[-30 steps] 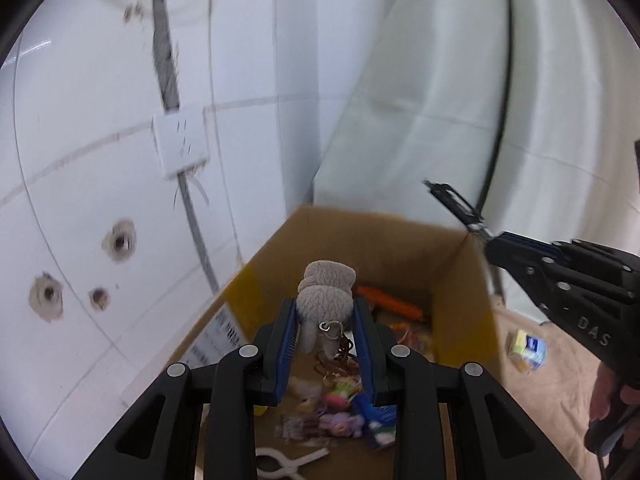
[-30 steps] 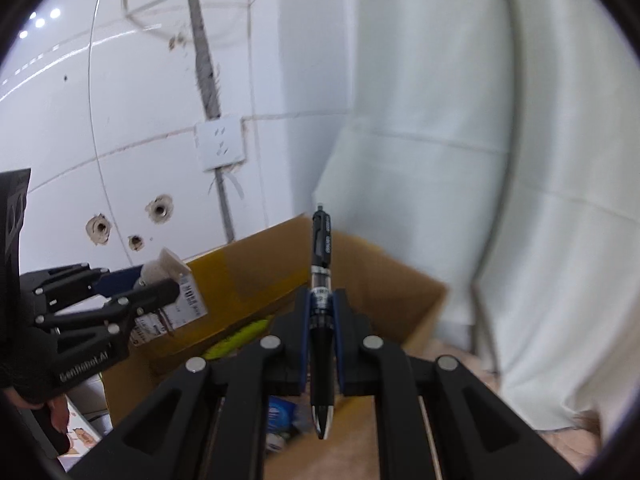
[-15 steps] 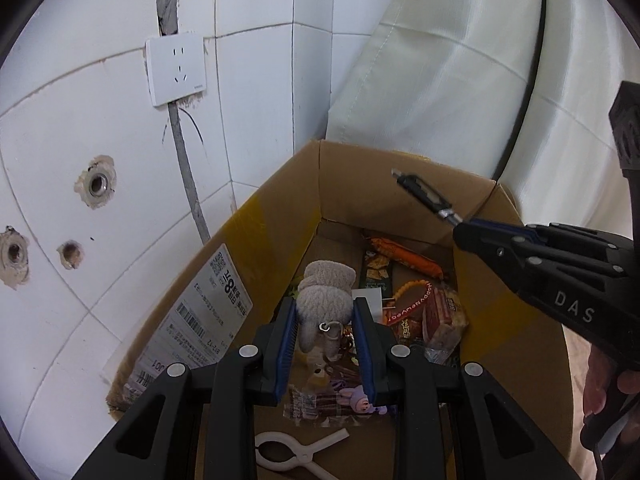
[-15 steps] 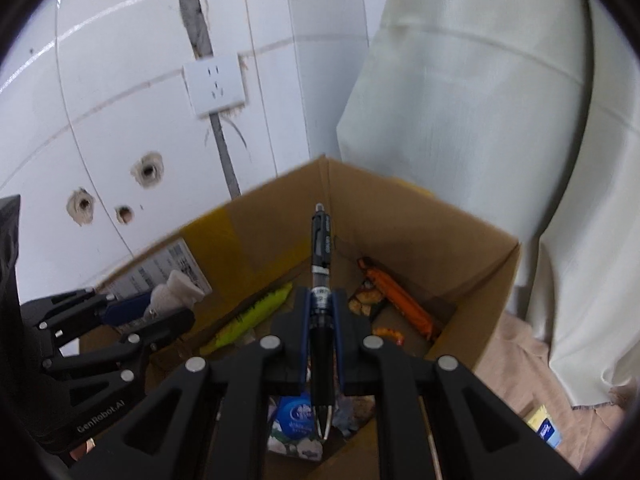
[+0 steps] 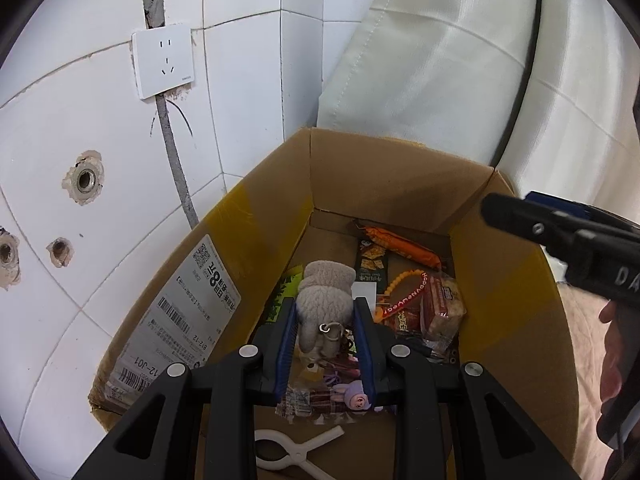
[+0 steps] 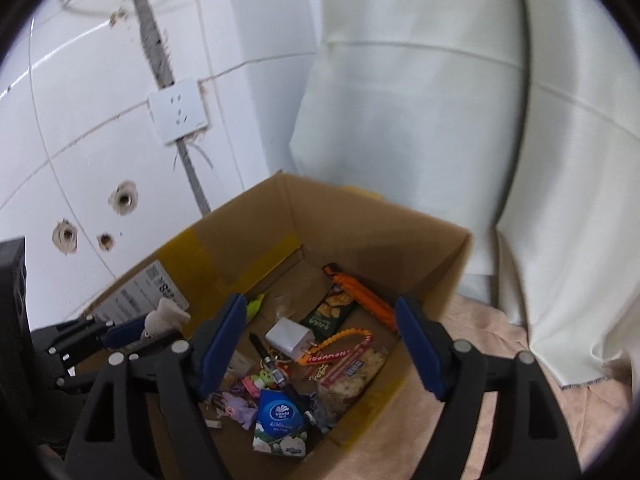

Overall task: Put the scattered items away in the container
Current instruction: 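Open both grippers to drop the keychain and pen into the box, then move both open grippers back toward the tissue pack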

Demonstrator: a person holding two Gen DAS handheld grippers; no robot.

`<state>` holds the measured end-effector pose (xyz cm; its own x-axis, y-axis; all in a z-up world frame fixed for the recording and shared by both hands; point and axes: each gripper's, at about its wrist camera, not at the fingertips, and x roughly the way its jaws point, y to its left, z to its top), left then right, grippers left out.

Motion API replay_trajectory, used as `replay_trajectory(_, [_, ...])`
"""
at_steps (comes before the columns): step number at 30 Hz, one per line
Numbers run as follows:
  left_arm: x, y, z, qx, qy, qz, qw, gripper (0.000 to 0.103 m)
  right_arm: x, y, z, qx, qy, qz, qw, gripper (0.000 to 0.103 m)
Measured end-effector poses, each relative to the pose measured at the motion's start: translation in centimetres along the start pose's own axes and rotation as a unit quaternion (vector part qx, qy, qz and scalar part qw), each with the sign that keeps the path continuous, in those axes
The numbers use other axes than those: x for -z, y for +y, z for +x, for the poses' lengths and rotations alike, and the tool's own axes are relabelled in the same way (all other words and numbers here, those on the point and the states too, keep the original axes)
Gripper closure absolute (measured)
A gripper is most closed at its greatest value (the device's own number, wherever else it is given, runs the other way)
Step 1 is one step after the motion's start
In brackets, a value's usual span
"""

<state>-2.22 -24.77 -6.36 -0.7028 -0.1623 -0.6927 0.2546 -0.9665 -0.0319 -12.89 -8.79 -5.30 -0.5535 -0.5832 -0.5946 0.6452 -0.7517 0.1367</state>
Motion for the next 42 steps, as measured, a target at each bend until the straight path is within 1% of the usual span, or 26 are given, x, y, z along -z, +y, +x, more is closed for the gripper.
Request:
replay_trajectory(2, [-0.1, 0.0, -0.1, -0.002, 0.0, -0.002, 1.0, 0.074, -0.1, -0.2, -0.6, 0.003, -0.012, 0.005, 1.0, 0.018])
replay_trajectory(5, [-0.4, -0.1, 0.2, -0.007, 0.01, -0.002, 0.9999, 0.073, -0.2, -0.4, -1.3, 0.006, -0.026, 0.011, 1.0, 0.015])
replay_trajectory(7, [-0.6, -0.2, 0.2, -0.023, 0.012, 0.001, 0.9997, 0.068, -0.3, -0.5, -1.6, 0.007, -0.03, 0.013, 0.999, 0.014])
replay_trajectory(8, [-0.6, -0.2, 0.2, -0.029, 0.012, 0.0, 0.9995, 0.057, -0.4, -0.6, -1.9, 0.01, -0.034, 0.014, 0.999, 0.013])
replay_trajectory(9, [-0.7, -0.1, 0.1, -0.024, 0.013, -0.004, 0.9996, 0.042, -0.4, -0.7, -2.1, 0.011, -0.036, 0.014, 0.999, 0.013])
replay_trajectory(10, [-0.8, 0.1, -0.1, -0.01, 0.013, -0.01, 0.9998, 0.033, -0.4, -0.8, -2.3, 0.011, -0.039, 0.015, 0.999, 0.013])
replay_trajectory(11, [-0.9, 0.3, -0.3, 0.003, 0.011, -0.016, 0.9998, 0.017, -0.4, -0.9, -2.5, 0.012, -0.042, 0.016, 0.999, 0.013])
replay_trajectory(12, [-1.0, 0.5, -0.6, 0.014, 0.005, -0.025, 0.9996, 0.014, -0.4, -1.0, -2.8, 0.015, -0.047, 0.018, 0.999, 0.013])
replay_trajectory(13, [-1.2, 0.7, -1.2, 0.023, -0.005, -0.033, 0.9992, 0.013, -0.4, -1.2, -3.1, 0.018, -0.052, 0.02, 0.998, 0.012])
replay_trajectory(15, [-1.6, 0.8, -2.3, 0.025, -0.023, -0.039, 0.9986, 0.012, -0.3, -1.9, -4.2, 0.025, -0.067, 0.027, 0.997, 0.011])
replay_trajectory(17, [-1.9, 0.5, -3.5, 0.026, -0.046, -0.043, 0.9977, 0.012, -0.2, -2.9, -5.5, 0.042, -0.082, 0.033, 0.995, 0.006])
replay_trajectory(19, [-2.4, -0.3, -5.1, 0.037, -0.076, -0.044, 0.9954, 0.011, -0.2, -4.3, -7.1, 0.064, -0.099, 0.043, 0.992, 0.001])
replay_trajectory(21, [-2.6, -1.5, -6.2, 0.05, -0.095, -0.037, 0.9935, 0.011, -0.2, -5.7, -8.5, 0.081, -0.112, 0.052, 0.989, 0.0])
replay_trajectory(23, [-2.8, -3.5, -7.2, 0.068, -0.113, -0.024, 0.991, 0.011, -0.1, -7.4, -10.0, 0.104, -0.117, 0.055, 0.986, 0.0])
replay_trajectory(25, [-3.0, -5.6, -7.5, 0.086, -0.113, -0.006, 0.9898, 0.011, 0.1, -8.7, -11.1, 0.12, -0.113, 0.056, 0.985, 0.0])
replay_trajectory(27, [-3.1, -7.7, -7.6, 0.094, -0.114, 0.012, 0.9889, 0.011, 0.8, -10.3, -12.5, 0.13, -0.114, 0.062, 0.983, 0.0])
replay_trajectory(31, [-2.9, -12.4, -7.7, 0.101, -0.113, 0.047, 0.9873, 0.011, 2.6, -12.9, -15.2, 0.157, -0.114, 0.067, 0.979, 0.0])
replay_trajectory(38, [-1.8, -20.9, -6.9, 0.113, -0.087, 0.109, 0.9837, 0.011, 6.4, -17.2, -19.0, 0.192, -0.108, 0.075, 0.973, 0.0])
replay_trajectory(42, [-0.5, -24.9, -6.3, 0.104, -0.083, 0.127, 0.983, 0.011, 8.8, -19.7, -20.5, 0.201, -0.104, 0.093, 0.97, 0.0])
